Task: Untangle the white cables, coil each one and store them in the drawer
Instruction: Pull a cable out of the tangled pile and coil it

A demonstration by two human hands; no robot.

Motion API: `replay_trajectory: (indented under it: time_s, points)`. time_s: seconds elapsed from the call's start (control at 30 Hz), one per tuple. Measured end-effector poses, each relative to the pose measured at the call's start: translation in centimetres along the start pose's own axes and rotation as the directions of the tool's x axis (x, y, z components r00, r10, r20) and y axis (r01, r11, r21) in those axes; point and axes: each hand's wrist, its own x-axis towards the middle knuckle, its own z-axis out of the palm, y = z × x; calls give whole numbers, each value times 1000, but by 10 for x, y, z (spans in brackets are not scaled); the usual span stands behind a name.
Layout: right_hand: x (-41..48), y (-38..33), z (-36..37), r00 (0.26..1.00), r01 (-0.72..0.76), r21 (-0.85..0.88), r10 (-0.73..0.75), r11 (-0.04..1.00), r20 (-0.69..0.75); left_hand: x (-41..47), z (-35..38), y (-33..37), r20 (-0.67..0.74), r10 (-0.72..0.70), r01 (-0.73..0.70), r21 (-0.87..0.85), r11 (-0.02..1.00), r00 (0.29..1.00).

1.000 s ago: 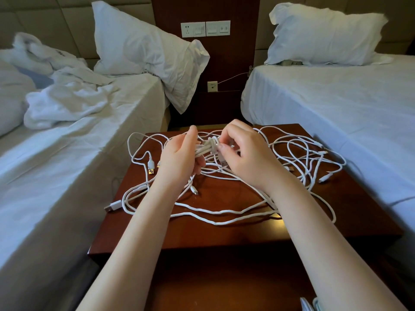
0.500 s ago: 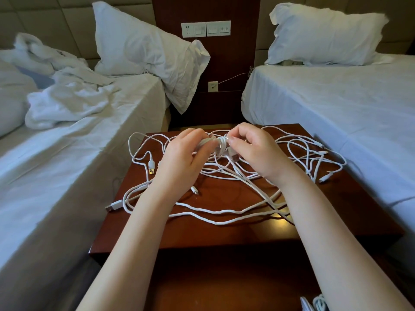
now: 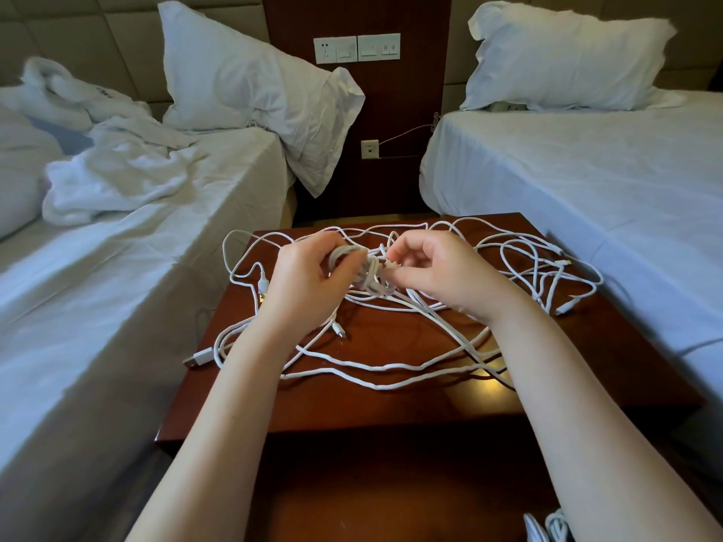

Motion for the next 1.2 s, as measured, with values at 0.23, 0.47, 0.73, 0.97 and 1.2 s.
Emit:
replay_trajectory:
  time_s: [0.23,0.47,0.73,0.97,1.2]
  points:
    - [0,-1,3,1000,-28,2,28,1000,11,0,-3,-3,51,-17,17,-2,1000,999]
    - [1,-1,12,999,-35,-72,35,997,-12,-2,-8,-2,142,-20,9,76,997,990]
    - [1,-3,14,999,-29,-25,28,999,-16,1,-10,-7,109,-111,113,-15,993,988]
    - [1,-2,13,991,68,-76,-76,995,-110,1,-4,0,97,-270,287,-275,918,958]
    - [6,6,24,953,149,-79,-164,986,-256,2,-2,1,4,-304,292,-292,911,953]
